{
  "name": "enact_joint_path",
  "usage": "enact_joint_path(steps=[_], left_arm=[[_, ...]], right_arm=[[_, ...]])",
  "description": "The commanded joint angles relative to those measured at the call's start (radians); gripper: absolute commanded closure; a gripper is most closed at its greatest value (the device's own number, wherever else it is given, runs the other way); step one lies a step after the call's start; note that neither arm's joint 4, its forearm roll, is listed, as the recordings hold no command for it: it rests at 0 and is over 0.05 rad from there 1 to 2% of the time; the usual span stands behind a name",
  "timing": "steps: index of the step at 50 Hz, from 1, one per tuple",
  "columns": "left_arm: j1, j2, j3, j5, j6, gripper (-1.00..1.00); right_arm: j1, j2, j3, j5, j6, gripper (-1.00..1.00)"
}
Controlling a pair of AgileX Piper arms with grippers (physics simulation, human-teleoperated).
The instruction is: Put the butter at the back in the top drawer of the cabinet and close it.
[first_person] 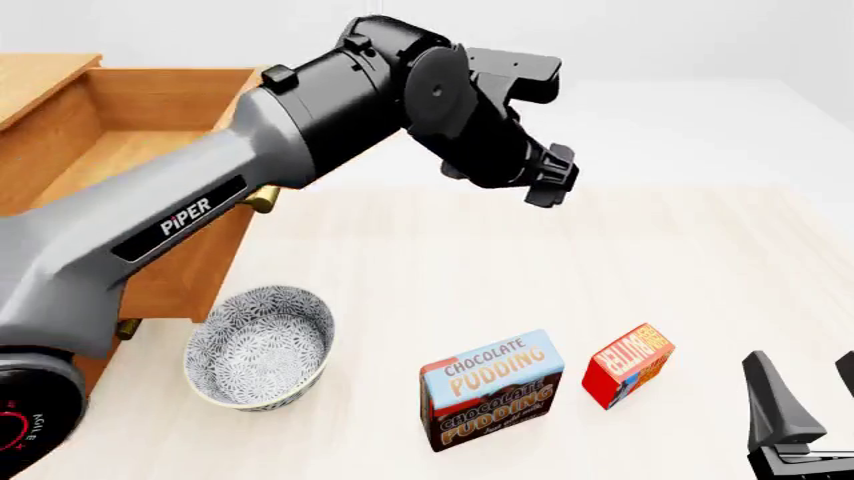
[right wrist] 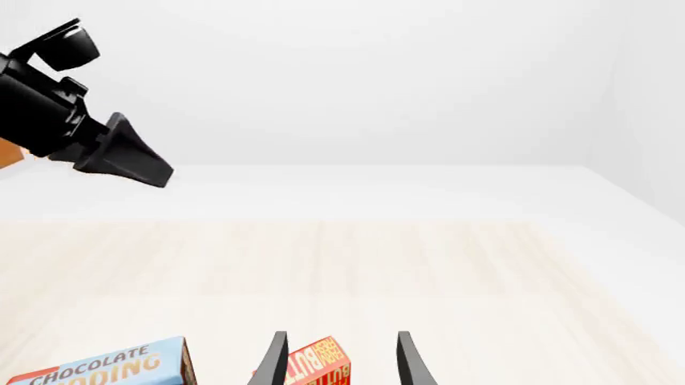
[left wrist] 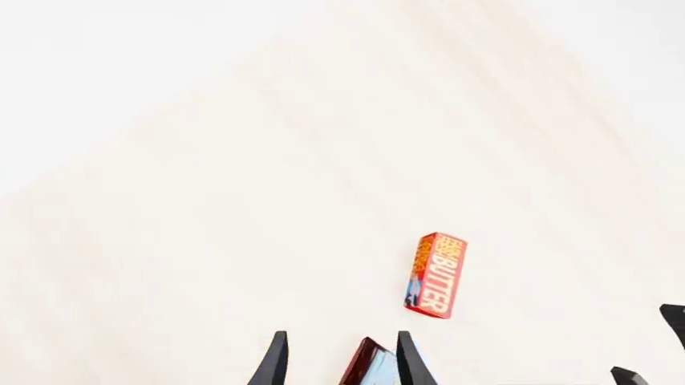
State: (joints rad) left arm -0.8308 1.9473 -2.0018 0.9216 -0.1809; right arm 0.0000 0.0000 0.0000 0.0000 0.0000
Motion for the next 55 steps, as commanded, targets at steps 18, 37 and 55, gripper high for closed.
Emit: enact_joint_path(steps=[18, 37, 55], left_arm=[[-0.053, 0.196, -0.202, 0.078, 0.019, -1.00], [-0.081, 0.364, -0.433, 0.173, 0.034, -1.00], [-0.124, 0.371, -0.388, 0.149, 0.012, -1.00]], right_arm=[[0.000, 0.000, 0.000, 0.000, 0.000, -1.00], [0.000, 0.000, 0.000, 0.000, 0.000, -1.00], [0.000, 0.000, 0.000, 0.000, 0.000, -1.00]])
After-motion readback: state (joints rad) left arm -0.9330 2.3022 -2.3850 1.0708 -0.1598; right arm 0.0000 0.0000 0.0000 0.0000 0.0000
